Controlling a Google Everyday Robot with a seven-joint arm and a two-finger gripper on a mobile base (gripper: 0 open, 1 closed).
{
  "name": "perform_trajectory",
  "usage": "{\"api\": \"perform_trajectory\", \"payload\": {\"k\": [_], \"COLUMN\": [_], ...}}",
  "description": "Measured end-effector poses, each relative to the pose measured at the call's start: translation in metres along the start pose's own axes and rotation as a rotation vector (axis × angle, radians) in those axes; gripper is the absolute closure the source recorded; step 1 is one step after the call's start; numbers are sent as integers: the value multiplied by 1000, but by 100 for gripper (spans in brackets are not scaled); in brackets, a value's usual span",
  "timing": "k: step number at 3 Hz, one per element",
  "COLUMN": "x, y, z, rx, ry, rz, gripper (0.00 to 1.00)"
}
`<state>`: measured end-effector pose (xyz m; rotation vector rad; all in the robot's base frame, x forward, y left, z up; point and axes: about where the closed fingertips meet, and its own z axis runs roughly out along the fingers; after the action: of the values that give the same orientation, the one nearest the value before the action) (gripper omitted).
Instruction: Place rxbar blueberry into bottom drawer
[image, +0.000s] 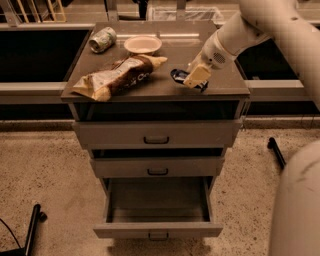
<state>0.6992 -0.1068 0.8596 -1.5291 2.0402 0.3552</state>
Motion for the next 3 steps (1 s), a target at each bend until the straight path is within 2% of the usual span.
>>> {"api": "perform_trajectory", "payload": {"k": [1,2,3], "x": [-32,-36,-35], "y": [35,44,44], "z": [-41,-39,-38], "rx": [36,24,23], "ry": [-122,-130,-132], "rz": [-158,-200,-195], "gripper": [100,100,100]}}
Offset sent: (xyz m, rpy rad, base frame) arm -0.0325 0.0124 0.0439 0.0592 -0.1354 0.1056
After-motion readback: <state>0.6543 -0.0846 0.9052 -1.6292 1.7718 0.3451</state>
